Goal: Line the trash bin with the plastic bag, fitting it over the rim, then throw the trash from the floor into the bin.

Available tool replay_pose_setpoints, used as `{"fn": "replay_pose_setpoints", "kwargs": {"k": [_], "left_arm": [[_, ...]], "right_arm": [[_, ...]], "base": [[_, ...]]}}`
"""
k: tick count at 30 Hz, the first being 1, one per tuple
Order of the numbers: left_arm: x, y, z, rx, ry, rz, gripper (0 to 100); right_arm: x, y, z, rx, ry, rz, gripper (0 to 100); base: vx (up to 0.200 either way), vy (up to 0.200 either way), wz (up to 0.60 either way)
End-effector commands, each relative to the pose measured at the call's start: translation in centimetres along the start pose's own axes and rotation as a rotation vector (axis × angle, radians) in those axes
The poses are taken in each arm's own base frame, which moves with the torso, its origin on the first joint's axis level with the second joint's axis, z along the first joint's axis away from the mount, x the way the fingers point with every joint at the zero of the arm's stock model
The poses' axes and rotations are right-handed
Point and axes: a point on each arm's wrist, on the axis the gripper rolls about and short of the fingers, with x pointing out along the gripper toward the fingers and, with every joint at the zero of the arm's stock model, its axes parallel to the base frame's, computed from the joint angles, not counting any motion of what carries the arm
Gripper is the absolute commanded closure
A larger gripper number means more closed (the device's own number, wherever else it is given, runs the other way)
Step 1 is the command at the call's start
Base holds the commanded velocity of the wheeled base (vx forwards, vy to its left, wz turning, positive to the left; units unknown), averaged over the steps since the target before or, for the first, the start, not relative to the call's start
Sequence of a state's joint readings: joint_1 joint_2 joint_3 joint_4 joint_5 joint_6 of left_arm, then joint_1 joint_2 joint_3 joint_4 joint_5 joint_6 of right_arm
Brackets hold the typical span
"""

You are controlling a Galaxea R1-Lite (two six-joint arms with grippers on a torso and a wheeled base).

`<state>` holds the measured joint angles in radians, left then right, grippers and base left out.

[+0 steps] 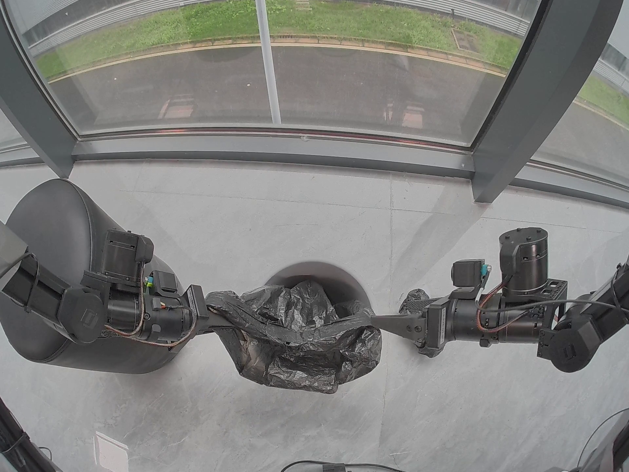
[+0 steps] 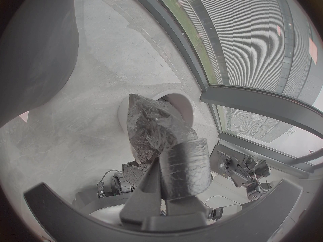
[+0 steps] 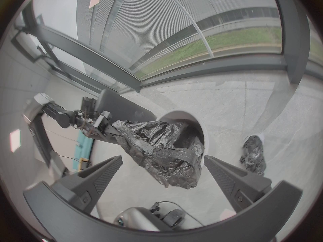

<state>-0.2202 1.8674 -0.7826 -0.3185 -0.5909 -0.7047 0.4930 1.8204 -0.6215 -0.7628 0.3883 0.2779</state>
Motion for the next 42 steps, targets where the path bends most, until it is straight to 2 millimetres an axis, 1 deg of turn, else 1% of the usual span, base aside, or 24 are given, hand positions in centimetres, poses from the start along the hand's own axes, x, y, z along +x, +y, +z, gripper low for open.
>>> {"fn": "replay_pose_setpoints", "kwargs": {"k": [1, 2, 6, 10, 12, 13, 15, 17, 20, 21, 22, 28, 31, 38, 39, 42], "left_arm": [[-0.2, -0.4, 0.1, 0.013, -0.011, -0.011, 100], [-0.2, -0.5, 0.2, 0.014, -0.013, -0.013, 100], [-0.2, -0.7, 0.4, 0.018, -0.018, -0.017, 100], [-0.2, -0.7, 0.4, 0.02, -0.019, -0.02, 100], [-0.2, -0.7, 0.5, 0.02, -0.02, -0.019, 100], [-0.2, -0.7, 0.5, 0.019, -0.019, -0.018, 100], [-0.2, -0.7, 0.4, 0.018, -0.018, -0.019, 100], [-0.2, -0.7, 0.4, 0.016, -0.018, -0.018, 100], [-0.3, -0.7, 0.4, 0.017, -0.02, -0.017, 100], [-0.3, -0.7, 0.4, 0.017, -0.02, -0.017, 100], [-0.3, -0.7, 0.4, 0.018, -0.021, -0.018, 100], [-0.2, -0.7, 0.4, 0.018, -0.016, -0.017, 100], [-0.2, -0.7, 0.4, 0.018, -0.017, -0.017, 100], [-0.2, -0.6, 0.3, 0.016, -0.016, -0.015, 100], [-0.2, -0.6, 0.3, 0.016, -0.016, -0.015, 100], [-0.2, -0.6, 0.3, 0.016, -0.016, -0.015, 100]], "right_arm": [[2.4, 3.9, -1.1, -0.161, 0.016, -0.078, 0], [3.2, 4.4, -1.2, -0.202, 0.012, -0.107, 0], [5.9, 5.2, -1.3, -0.338, 0.001, -0.196, 0], [8.3, 6.4, -2.1, -0.459, 0.038, -0.202, 0], [8.7, 6.7, -2.4, -0.473, 0.051, -0.203, 0], [9.4, 7.1, -2.8, -0.49, 0.073, -0.211, 0], [10.4, 7.1, -3.1, -0.497, 0.088, -0.228, 0], [10.6, 7.2, -3.2, -0.499, 0.089, -0.23, 0], [11.8, 6.9, -3.8, -0.523, 0.107, -0.24, 0], [11.8, 6.9, -3.8, -0.523, 0.107, -0.24, 0], [12.5, 6.5, -4.1, -0.543, 0.118, -0.247, 0], [13.4, 6.1, -4.1, -0.553, 0.117, -0.266, 0], [13.9, 6.0, -4.2, -0.593, 0.12, -0.288, 0], [14.9, 5.7, -3.6, -0.627, 0.096, -0.315, 0], [15.2, 5.4, -3.7, -0.644, 0.103, -0.323, 0], [15.4, 5.2, -3.7, -0.653, 0.104, -0.334, 0]], "base": [[0.0, 0.0, 0.0], [0.0, 0.0, 0.0], [0.0, 0.0, 0.0], [0.0, 0.0, 0.0], [0.0, 0.0, 0.0], [0.0, 0.0, 0.0], [0.0, 0.0, 0.0], [0.0, 0.0, 0.0], [0.0, 0.0, 0.0], [0.0, 0.0, 0.0], [0.0, 0.0, 0.0], [0.0, 0.0, 0.0], [0.0, 0.0, 0.0], [0.0, 0.0, 0.0], [0.0, 0.0, 0.0], [0.0, 0.0, 0.0]]}}
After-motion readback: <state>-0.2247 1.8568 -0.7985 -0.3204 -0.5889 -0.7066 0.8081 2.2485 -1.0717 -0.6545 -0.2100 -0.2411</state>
